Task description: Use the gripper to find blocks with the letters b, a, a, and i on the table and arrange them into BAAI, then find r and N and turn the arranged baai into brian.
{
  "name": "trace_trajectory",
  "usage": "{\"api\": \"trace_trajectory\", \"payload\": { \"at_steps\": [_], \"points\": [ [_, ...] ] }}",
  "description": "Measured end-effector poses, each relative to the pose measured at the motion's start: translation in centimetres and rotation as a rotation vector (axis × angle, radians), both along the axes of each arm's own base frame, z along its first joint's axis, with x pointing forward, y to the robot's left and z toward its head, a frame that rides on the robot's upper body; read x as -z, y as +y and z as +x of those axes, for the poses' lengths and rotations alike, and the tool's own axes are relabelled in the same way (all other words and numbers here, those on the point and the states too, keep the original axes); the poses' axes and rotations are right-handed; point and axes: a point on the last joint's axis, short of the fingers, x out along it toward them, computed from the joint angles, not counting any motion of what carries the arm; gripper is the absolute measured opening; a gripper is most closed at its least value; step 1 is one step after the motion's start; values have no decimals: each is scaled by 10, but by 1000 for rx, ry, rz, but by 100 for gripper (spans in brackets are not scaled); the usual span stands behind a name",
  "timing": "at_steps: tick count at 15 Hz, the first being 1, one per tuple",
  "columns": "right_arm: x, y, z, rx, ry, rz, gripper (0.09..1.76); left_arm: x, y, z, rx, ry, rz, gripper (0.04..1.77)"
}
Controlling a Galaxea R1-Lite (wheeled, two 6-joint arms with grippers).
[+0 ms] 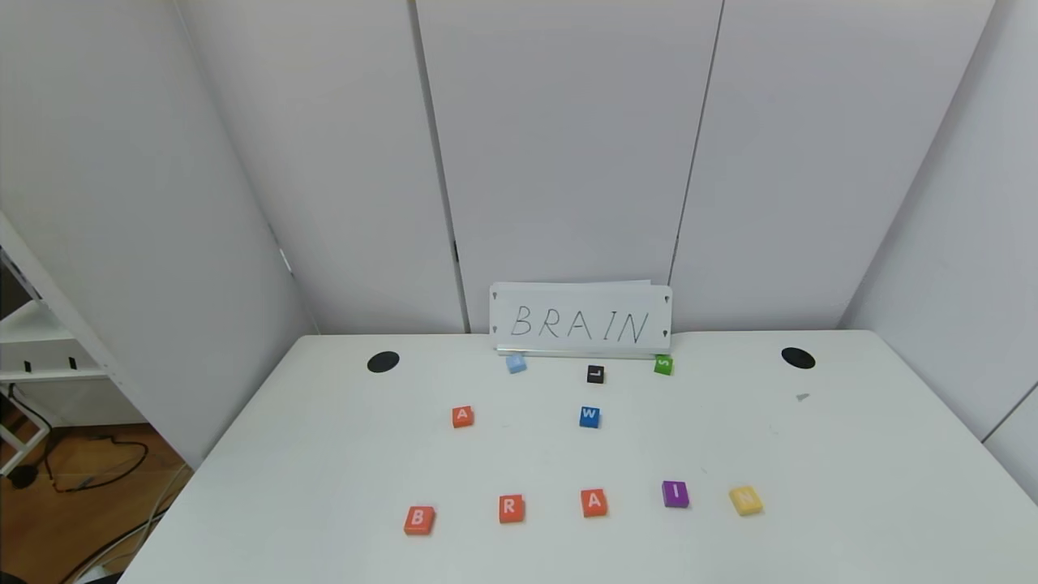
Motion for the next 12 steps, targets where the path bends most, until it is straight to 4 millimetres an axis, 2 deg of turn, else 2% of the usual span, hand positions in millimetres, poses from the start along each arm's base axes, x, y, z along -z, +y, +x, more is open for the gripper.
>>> {"api": "trace_trajectory", "payload": {
  "at_steps": [3,5,7,9,12],
  "points": [
    [3,0,-2,0,-77,-25,171,-2,0,4,-5,-82,0,172],
    [-2,0,12,-2,-193,-43,171,-5,0,21,-7,-185,2,172],
    [0,0,35,-3,-279,-55,171,0,0,41,-7,-253,5,172],
    [14,0,60,-6,-305,-83,171,12,0,64,-5,-303,10,172],
    [49,0,95,-39,-328,-116,171,38,0,91,2,-364,13,172]
  ]
}}
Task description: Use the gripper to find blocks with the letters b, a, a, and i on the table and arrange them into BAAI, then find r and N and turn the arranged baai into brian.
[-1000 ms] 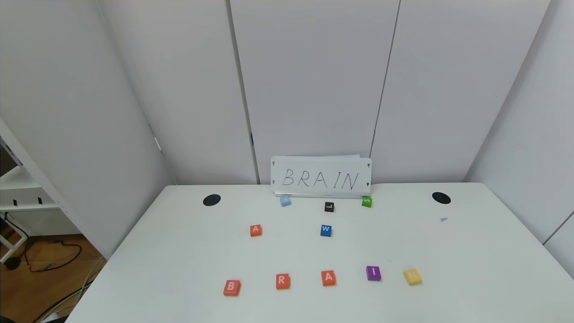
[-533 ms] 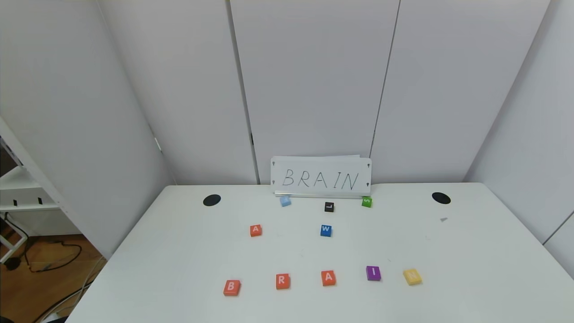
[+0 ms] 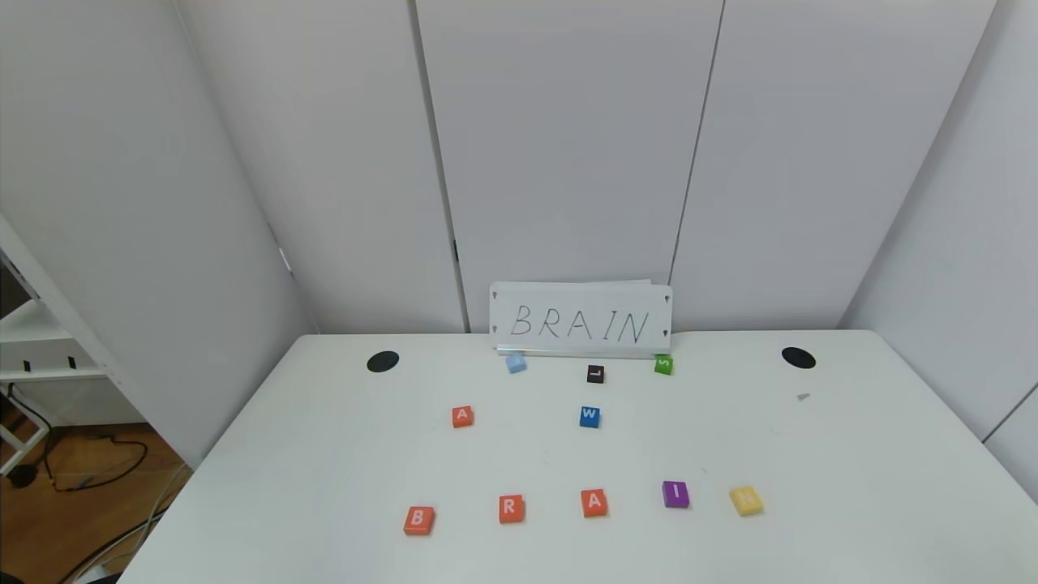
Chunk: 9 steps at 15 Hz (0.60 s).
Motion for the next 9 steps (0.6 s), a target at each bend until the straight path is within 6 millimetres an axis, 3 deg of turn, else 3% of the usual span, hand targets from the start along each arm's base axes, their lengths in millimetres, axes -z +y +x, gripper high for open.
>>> {"api": "trace_trajectory", "payload": {
  "at_steps": [3,9],
  "points": [
    [32,1,18,-43,38,-15,171,23,0,14,-4,-3,16,172],
    [54,2,22,-112,169,-13,171,44,-2,19,81,120,61,172]
  ]
}}
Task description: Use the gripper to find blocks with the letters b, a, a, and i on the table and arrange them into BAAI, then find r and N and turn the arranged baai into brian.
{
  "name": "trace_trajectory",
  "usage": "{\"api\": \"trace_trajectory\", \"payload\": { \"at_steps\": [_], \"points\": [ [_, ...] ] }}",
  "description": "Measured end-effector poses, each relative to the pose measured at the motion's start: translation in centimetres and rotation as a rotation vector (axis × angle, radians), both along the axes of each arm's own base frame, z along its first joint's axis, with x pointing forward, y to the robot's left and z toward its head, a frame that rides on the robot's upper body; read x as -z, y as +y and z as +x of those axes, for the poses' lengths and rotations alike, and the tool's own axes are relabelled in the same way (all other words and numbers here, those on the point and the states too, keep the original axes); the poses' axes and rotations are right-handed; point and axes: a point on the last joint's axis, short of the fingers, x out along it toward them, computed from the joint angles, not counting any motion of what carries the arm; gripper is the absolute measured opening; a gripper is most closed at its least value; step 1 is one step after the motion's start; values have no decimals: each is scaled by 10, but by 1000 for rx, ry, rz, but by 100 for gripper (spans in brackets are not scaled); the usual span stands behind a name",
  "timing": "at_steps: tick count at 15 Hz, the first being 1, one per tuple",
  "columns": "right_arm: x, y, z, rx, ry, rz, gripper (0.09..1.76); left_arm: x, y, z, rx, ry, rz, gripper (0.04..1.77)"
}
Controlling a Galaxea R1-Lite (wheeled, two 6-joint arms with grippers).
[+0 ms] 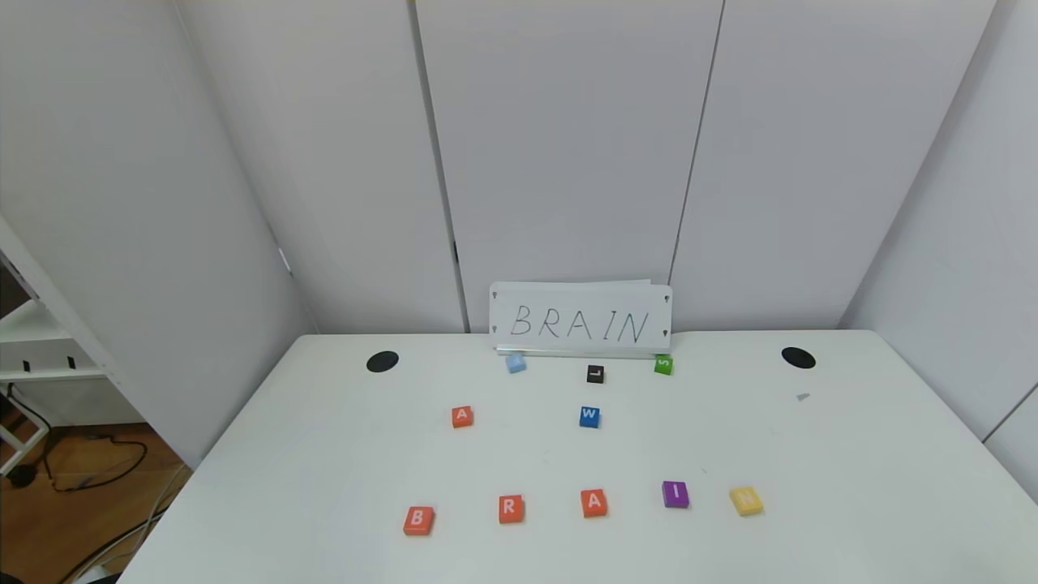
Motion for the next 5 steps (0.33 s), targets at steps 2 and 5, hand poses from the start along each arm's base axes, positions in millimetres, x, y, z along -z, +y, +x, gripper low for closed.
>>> {"api": "trace_trajectory", "payload": {
  "at_steps": [2,5],
  "points": [
    [0,0,0,-3,-1,2,171,0,0,0,1,-3,-18,172],
    [0,0,0,-4,1,-2,171,0,0,0,-3,0,-64,172]
  ]
}}
